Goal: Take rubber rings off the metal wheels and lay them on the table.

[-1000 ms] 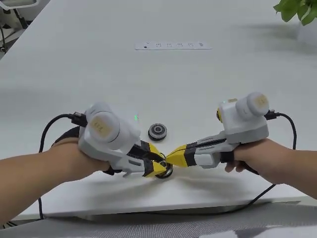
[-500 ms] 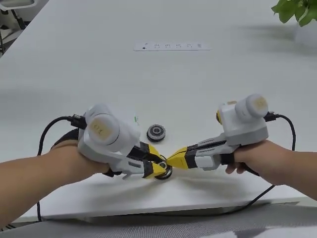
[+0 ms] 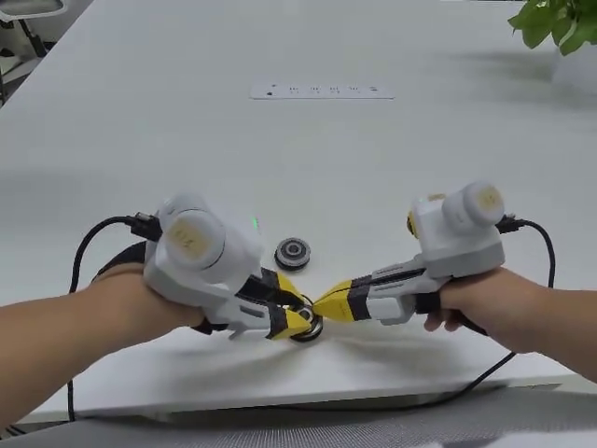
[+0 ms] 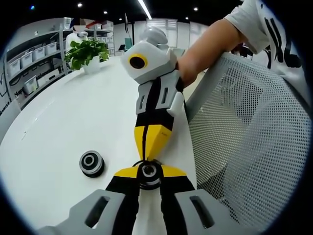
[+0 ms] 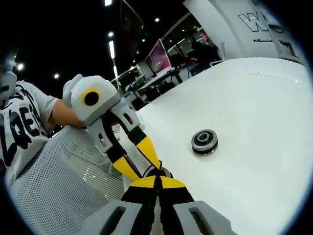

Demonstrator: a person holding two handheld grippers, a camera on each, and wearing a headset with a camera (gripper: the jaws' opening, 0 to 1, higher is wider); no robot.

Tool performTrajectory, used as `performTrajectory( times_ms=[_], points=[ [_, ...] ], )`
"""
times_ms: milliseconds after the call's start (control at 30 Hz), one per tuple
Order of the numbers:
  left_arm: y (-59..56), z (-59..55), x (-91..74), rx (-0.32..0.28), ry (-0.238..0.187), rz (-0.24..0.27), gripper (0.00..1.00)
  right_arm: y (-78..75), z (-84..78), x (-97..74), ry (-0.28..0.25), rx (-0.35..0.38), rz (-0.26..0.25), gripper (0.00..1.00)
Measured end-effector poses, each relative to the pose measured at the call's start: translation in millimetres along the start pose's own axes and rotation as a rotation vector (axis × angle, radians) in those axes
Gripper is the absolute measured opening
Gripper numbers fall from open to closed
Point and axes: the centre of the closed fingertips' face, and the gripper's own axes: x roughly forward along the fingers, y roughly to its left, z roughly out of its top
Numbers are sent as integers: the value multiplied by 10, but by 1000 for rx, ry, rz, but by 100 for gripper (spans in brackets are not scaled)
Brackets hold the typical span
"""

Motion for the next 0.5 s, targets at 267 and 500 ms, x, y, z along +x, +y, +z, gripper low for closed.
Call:
performTrajectory(
  times_ms=[267,500],
  points=[
    [3,48,-87,-30,-20,1,13,20,15,0,-6,2,6,0],
    [-15,67,-159,-31,-24,7,17,40,25,-8,-9,-2,13,0]
  ],
)
